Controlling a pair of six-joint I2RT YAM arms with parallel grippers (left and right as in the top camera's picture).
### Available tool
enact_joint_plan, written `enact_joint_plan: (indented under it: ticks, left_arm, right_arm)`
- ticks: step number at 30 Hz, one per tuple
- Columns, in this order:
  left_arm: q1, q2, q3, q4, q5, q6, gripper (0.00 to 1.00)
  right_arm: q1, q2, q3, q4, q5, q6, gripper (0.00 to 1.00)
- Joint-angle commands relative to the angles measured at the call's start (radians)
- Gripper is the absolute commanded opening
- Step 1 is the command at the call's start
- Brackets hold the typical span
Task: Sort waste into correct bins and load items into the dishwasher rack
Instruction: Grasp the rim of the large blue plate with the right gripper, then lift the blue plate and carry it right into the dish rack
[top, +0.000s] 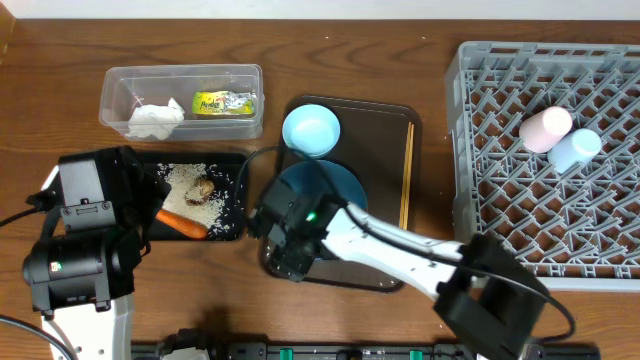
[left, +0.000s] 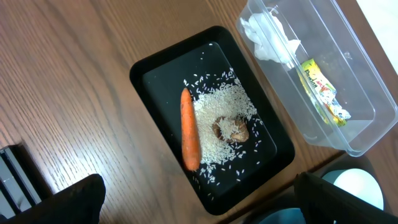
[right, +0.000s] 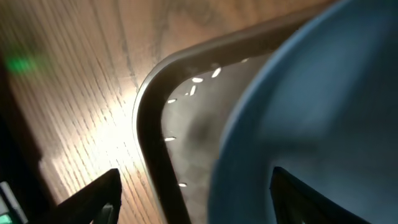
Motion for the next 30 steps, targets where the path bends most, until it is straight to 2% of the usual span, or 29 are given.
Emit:
enact_joint_plan:
  ticks: [1,7,11,15,16,20,24,30]
  left_arm:
    - [0.004,0.0,0.003,-0.003,-0.019,-0.002,0.98]
    - [0.004,0.0,0.003,-0.003,-0.019,-0.002,0.98]
    - [0.004,0.0,0.003,-0.003,-0.019,-0.002,0.98]
    - [0.004,0.0,0.003,-0.003,-0.019,-0.002,0.98]
    - [0.004,0.0,0.003,-0.003,-0.019,-0.002,0.98]
    - [0.004,0.0,0.003,-0.003,-0.019,-0.002,0.98]
    - [0.004,0.0,0.003,-0.003,-0.019,-0.002,0.98]
    - [0.004,0.0,0.003,-0.003,-0.019,-0.002,0.98]
  right_arm:
    - [0.01,0.032,-0.004,0.003,0.072,-0.011,0.64]
    - [0.011,0.084,-0.004,0.014,0.188,0.0,0.6]
    - [0.016,0.117,-0.004,0.037,0.236,0.016,0.53]
    - [0.021,0.138,-0.004,0.043,0.28,0.023,0.5]
    - [0.021,0.145,-0.004,0.044,0.292,0.029,0.48]
    - [0.021,0.145,-0.003,0.045,0.306,0.041,0.26]
    - [0.021,0.145,0.006,0.038,0.304,0.054,0.02]
    - [0.021,0.145,0.094,-0.043,0.29,0.09,0.01]
